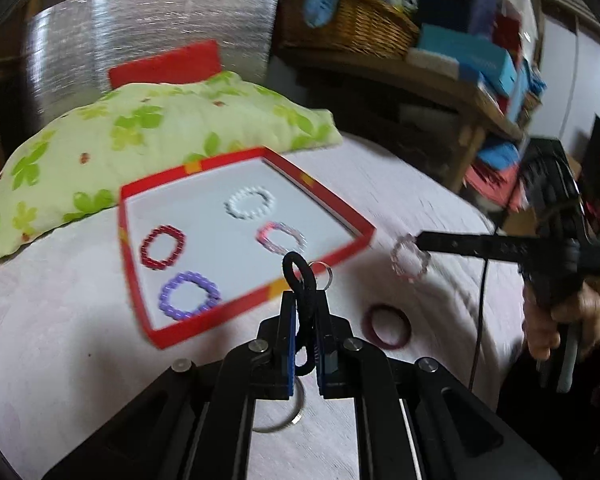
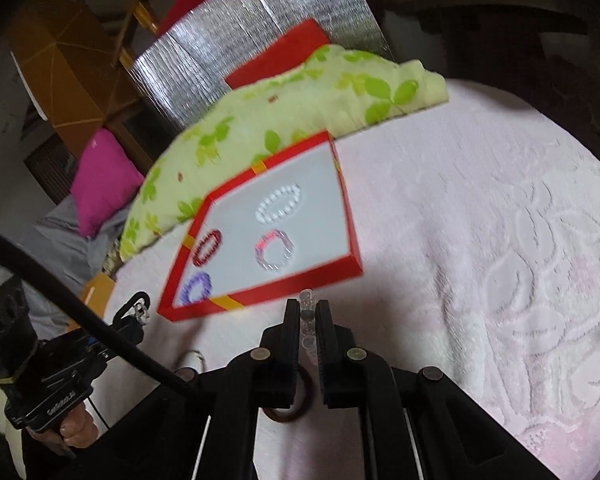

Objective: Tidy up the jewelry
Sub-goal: 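Release the clear bracelet into the red tray while the left gripper releases the black tie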

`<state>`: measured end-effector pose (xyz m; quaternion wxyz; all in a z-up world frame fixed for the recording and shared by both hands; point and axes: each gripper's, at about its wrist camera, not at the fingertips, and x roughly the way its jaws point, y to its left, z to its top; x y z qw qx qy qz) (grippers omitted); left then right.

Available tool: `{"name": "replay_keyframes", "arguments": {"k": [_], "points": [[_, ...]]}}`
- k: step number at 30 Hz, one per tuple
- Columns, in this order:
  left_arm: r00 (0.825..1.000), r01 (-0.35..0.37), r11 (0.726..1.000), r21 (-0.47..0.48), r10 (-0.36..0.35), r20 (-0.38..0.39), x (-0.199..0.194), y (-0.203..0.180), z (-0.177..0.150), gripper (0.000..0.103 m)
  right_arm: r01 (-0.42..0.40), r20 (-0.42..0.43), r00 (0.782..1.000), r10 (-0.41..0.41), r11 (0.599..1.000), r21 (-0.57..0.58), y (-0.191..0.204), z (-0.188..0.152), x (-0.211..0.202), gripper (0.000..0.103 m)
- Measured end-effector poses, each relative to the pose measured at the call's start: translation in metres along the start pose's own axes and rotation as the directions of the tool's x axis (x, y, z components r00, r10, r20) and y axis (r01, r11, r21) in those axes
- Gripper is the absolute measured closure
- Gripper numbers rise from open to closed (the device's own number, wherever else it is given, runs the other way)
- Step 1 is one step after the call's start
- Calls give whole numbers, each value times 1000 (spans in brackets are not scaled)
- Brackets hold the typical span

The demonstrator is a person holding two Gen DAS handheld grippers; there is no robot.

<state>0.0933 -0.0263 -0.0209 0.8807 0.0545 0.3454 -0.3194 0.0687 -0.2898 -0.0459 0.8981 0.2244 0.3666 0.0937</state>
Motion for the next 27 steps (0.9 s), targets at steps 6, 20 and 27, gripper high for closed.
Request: {"name": "replay_keyframes", "arguments": {"k": [6, 20, 27], "points": [[1000, -3, 999, -54, 5, 28, 1, 13, 6, 95, -19, 46, 999, 21, 999, -34, 15, 18, 5, 94], [999, -24, 995, -101, 21, -33, 50, 34, 22, 95, -3, 3, 1000, 3, 1000, 28, 6, 67, 59, 94], [996, -58, 989, -136, 48, -80, 79, 56, 36, 95, 17, -48, 999, -17, 1000, 3, 12, 78, 103, 94]]}}
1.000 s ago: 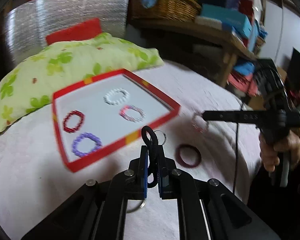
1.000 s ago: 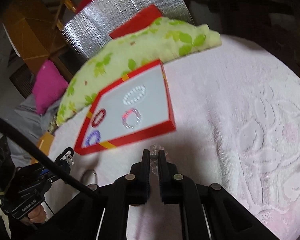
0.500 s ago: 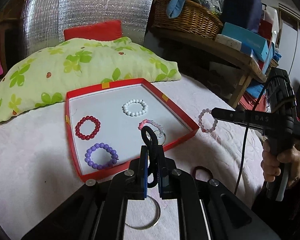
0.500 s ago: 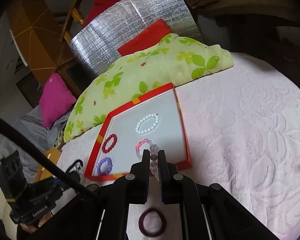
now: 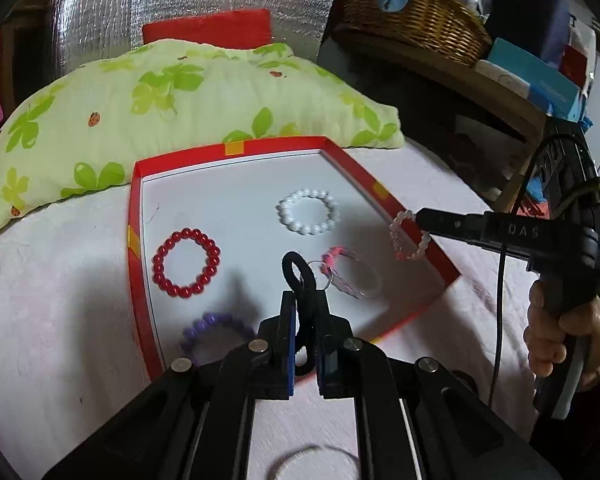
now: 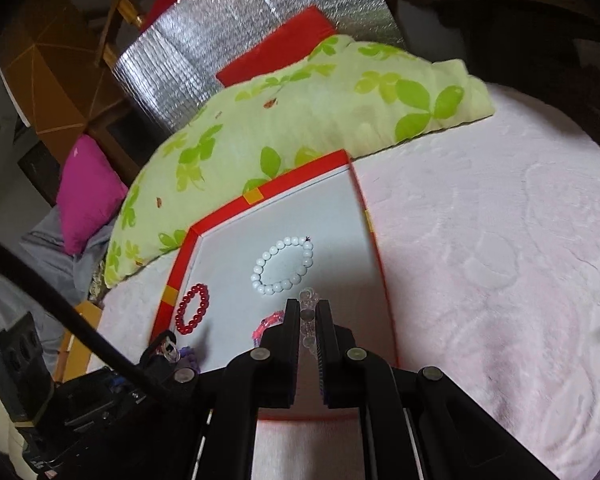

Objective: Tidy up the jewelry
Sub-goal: 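Release the clear bracelet into the red tray while the left gripper releases the black tie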

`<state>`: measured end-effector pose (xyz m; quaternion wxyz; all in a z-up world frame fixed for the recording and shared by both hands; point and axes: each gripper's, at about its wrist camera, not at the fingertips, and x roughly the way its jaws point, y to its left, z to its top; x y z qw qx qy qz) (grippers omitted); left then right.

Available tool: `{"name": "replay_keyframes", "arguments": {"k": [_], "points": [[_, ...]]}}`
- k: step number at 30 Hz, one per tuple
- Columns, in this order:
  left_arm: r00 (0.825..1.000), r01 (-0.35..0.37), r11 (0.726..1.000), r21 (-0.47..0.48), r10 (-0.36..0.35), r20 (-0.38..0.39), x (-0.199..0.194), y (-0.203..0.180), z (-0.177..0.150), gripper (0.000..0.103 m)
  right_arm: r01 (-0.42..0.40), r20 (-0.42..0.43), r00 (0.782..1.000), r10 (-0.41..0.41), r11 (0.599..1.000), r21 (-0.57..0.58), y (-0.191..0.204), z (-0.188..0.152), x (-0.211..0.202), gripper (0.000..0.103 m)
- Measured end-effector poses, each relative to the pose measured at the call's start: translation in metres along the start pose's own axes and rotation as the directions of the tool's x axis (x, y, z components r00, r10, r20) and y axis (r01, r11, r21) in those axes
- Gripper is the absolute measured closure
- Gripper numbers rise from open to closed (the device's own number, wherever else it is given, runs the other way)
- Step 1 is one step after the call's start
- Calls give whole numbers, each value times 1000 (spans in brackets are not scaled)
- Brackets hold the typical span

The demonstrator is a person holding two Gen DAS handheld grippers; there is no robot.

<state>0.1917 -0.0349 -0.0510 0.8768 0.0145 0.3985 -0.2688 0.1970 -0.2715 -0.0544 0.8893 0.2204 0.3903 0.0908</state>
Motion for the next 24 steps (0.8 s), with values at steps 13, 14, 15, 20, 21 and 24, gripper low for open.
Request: {"name": "replay_keyframes", "arguments": {"k": [13, 14, 15, 20, 21, 24], "points": [[998, -37, 999, 5, 37, -52, 31, 8, 15, 79, 35, -11, 999, -34, 999, 9, -5, 15, 37, 92], [998, -40, 999, 7, 40, -47, 30, 7, 14, 73, 35, -10, 999, -35, 999, 15, -6, 16, 37, 92], [998, -44, 999, 11, 45, -42, 29, 7, 14, 70, 38, -6, 999, -38, 999, 20, -7, 16, 35, 92], [997, -69, 997, 24, 70, -16, 15, 3, 12, 52, 36, 19, 999, -36, 999, 10, -5, 17, 21, 92], [997, -80, 996, 29, 80, -11, 12, 1, 10, 48, 35, 19, 999, -35, 999, 6, -4, 16, 18, 91], [992, -123, 991, 51, 124, -9, 3, -4, 5, 41, 21, 12, 1000, -21, 1000, 19, -4, 14, 8, 84]]}}
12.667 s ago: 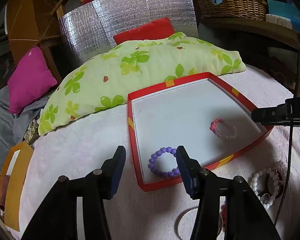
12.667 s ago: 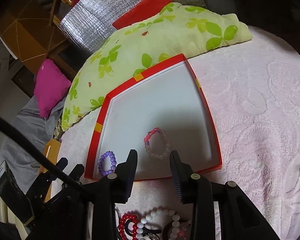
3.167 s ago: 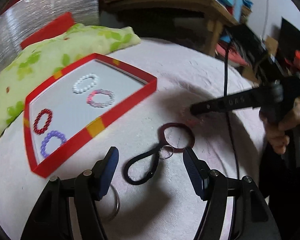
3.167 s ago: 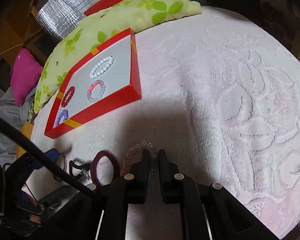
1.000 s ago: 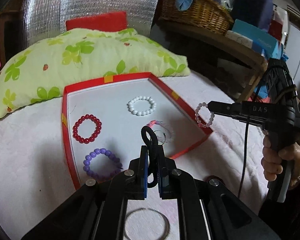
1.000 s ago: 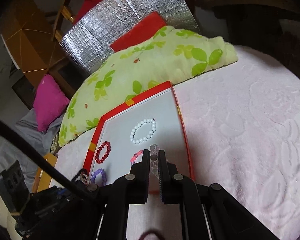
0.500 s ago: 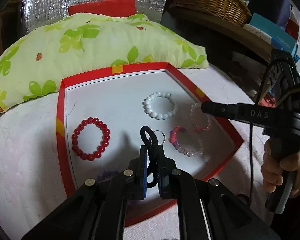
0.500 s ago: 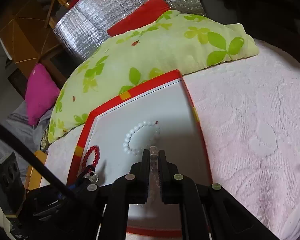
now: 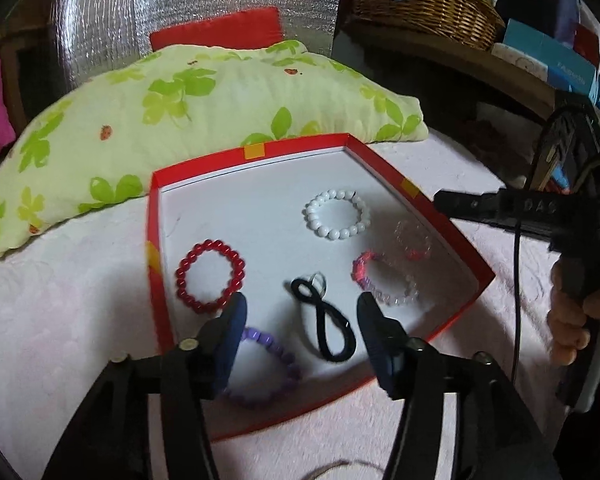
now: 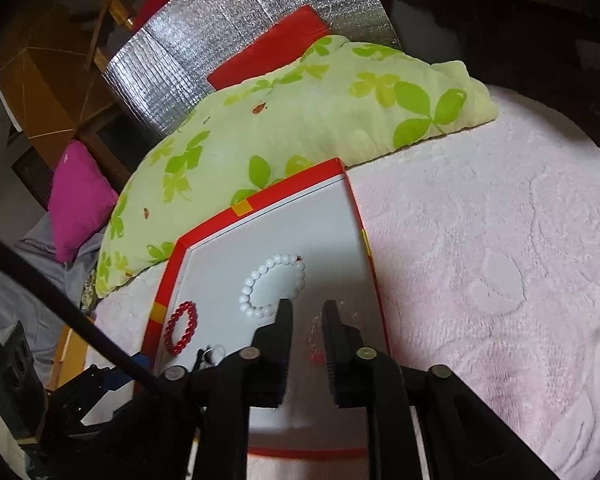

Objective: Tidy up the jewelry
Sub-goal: 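Release the clear bracelet into the red tray while the left gripper releases the black tie, then withdraw both grippers from the red tray back over the bed cover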

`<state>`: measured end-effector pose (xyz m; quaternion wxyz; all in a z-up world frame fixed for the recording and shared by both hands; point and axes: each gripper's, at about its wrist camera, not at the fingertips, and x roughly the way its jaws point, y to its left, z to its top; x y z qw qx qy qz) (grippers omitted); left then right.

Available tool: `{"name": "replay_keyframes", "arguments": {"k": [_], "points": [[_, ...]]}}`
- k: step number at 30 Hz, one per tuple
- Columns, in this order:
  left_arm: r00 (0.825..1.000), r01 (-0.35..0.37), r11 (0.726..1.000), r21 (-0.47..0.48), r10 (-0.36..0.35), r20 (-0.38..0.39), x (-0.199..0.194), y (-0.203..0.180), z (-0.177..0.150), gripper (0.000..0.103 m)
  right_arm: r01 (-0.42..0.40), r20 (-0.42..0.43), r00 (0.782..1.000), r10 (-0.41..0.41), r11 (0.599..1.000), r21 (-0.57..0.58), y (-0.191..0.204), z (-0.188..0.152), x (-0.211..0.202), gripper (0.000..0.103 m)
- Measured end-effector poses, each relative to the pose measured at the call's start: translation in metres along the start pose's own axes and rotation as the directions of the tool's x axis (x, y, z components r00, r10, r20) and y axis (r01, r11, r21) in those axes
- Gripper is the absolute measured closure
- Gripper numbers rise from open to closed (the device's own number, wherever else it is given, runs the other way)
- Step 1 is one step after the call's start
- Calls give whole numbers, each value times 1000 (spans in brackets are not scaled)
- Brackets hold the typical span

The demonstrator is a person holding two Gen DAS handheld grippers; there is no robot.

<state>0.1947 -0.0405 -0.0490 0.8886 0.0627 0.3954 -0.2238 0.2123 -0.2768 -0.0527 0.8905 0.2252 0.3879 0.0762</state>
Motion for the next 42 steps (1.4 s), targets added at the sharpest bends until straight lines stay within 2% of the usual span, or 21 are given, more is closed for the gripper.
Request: {"name": "replay_keyframes", "arguments": {"k": [10, 18, 23, 31, 42], "points": [[990, -135, 989, 52, 137, -18, -23, -15, -22, 35, -1, -41, 999, 0, 1000, -15, 8, -14, -14, 81], [981, -194, 976, 96, 194, 6, -40, -26, -33, 34, -9, -44, 999, 8, 1000, -16, 14, -25, -24, 80], [978, -210, 973, 94, 211, 6, -47, -27, -38, 34, -14, -43, 999, 14, 1000, -10, 16, -29, -29, 76], [975, -222, 972, 77, 223, -3, -59, -23, -51, 34, -28, -53, 998, 28, 1000, -4, 16, -37, -38, 76], [971, -230, 973, 15, 231, -70, -74, -7, -86, 34, -48, -89, 995, 51, 998, 32, 2, -69, -69, 75]]}}
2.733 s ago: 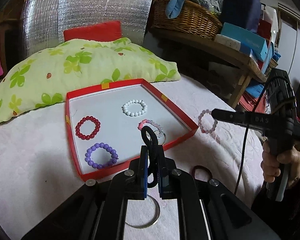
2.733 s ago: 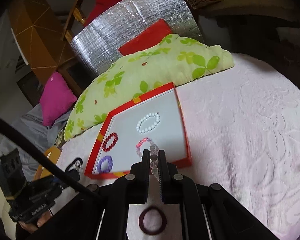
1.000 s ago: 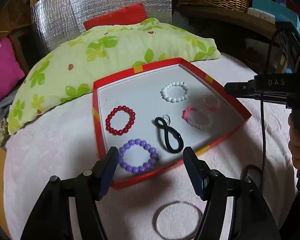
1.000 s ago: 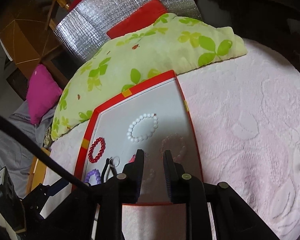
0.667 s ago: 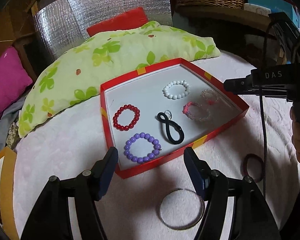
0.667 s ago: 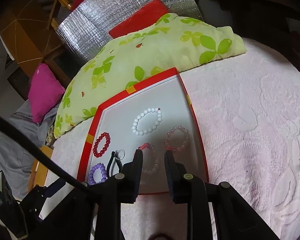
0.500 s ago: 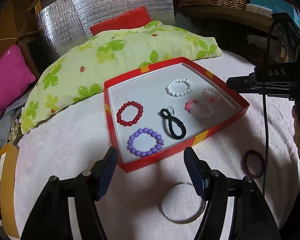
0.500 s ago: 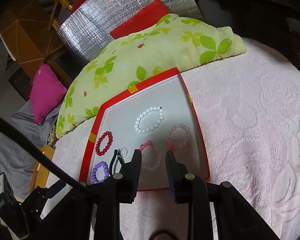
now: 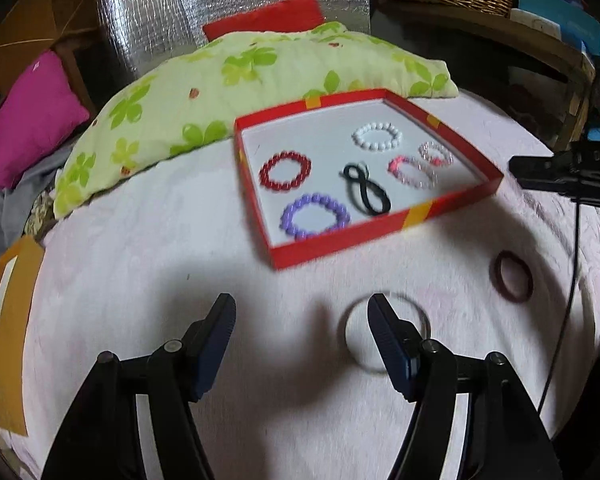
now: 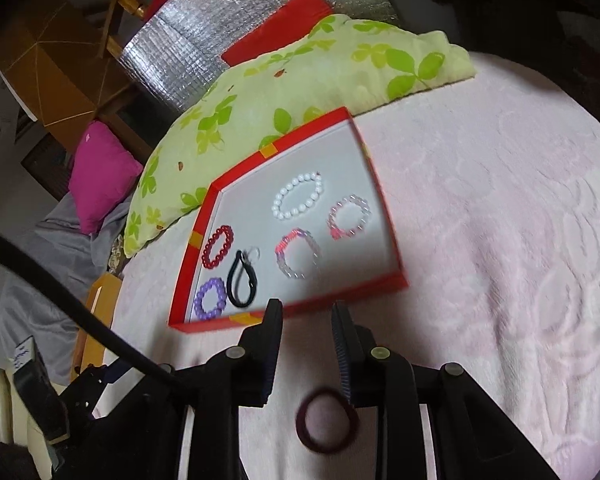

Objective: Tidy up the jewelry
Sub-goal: 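Withdraw both grippers from the red tray back over the bed cover, then reach the right gripper to the maroon hair tie and grasp it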

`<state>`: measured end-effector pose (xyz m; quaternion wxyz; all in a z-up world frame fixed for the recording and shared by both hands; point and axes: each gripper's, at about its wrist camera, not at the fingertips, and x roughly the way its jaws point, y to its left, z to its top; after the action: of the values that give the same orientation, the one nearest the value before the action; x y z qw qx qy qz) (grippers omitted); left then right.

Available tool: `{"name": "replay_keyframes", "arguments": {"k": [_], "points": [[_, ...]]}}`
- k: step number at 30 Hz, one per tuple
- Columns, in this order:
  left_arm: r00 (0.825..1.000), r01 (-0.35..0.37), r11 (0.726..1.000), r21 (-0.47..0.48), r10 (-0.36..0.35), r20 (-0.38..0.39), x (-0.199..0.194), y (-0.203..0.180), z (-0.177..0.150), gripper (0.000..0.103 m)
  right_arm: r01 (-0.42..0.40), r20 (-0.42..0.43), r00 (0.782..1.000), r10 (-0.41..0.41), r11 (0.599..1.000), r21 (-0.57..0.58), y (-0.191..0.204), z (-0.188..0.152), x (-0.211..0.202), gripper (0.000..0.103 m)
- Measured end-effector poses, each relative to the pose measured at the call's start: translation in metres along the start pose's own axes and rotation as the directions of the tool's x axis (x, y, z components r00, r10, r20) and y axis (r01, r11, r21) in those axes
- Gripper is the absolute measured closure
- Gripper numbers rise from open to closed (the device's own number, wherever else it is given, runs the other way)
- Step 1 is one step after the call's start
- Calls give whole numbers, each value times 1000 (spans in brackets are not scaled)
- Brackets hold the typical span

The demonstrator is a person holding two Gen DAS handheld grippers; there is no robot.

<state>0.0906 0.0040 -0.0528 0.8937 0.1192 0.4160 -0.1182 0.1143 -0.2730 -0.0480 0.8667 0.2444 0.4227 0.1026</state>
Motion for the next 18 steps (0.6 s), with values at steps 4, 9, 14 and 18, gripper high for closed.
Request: {"name": "replay_keyframes", "arguments": {"k": [4, 9, 14, 18], "points": [[1000, 6, 1000, -6, -6, -15, -6, 2, -16, 34, 9, 9, 1000, -10, 999, 42, -19, -12, -19, 75], [999, 19, 1000, -14, -19, -34, -10, 3, -29, 34, 24, 57, 998, -31, 991, 129, -54, -19, -50, 75], [998, 32, 999, -16, -33, -52, -9, 3, -35, 34, 51, 73, 995, -67, 980, 195, -77, -22, -61, 59], [996, 39, 999, -4, -39, -76, -1, -5, -34, 34, 46, 31, 998, -51, 987, 154, -63, -23, -48, 56]]}}
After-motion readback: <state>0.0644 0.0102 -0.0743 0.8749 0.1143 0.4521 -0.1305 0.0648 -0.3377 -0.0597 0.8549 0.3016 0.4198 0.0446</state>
